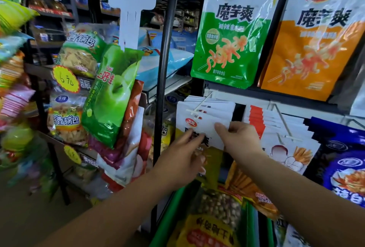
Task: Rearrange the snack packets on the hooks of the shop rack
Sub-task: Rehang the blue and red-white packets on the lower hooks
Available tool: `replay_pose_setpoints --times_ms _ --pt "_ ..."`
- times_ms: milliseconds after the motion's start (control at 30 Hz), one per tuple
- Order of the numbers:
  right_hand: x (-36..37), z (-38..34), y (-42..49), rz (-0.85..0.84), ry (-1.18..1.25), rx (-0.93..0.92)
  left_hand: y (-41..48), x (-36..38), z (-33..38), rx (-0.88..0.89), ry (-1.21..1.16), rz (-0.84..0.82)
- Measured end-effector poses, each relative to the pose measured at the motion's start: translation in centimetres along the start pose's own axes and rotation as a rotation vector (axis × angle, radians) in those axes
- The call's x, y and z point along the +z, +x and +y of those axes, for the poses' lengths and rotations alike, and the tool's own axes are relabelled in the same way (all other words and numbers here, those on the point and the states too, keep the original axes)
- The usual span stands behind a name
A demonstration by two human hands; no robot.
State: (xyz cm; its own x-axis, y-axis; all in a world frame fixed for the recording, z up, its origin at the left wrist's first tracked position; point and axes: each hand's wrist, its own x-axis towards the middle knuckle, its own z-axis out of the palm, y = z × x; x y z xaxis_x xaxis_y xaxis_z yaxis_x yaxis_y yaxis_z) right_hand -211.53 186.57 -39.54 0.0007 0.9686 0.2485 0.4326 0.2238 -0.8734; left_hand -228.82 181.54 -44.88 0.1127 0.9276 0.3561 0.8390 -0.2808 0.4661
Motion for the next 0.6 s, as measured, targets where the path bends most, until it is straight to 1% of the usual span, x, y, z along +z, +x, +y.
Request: replay_pose_setpoints --times_ms 100,200,267,367,533,600 --pt "-2.9 2.4 -3.5 0.004 -0.124 -0.089 -0.4 1.8 -0.3 0.014 0.004 -0.066" --pt "-5.7 6.2 -5.7 0.008 -0.365 -0.169 -0.1 3.7 -0.1 -0.018 -0.015 -0.143" --pt "-7.1 8.1 -5.8 -0.013 -0.463 -0.255 0.5 4.7 0.1 -0.047 -0.041 -0.168" --pt "-8.1 9.2 -5.7 -0.077 -0.484 -0.287 1.3 5.9 0.7 -0.076 -0.074 -0.171" --pt "-9.8 8.8 -6.3 -0.187 -0.396 -0.223 1.5 6.9 1.9 -0.124 -0.055 -0.136" --pt "-10.6 9.0 -6.4 -0.186 -0.351 -0.203 1.2 7.0 2.9 -0.127 -0.062 -0.141"
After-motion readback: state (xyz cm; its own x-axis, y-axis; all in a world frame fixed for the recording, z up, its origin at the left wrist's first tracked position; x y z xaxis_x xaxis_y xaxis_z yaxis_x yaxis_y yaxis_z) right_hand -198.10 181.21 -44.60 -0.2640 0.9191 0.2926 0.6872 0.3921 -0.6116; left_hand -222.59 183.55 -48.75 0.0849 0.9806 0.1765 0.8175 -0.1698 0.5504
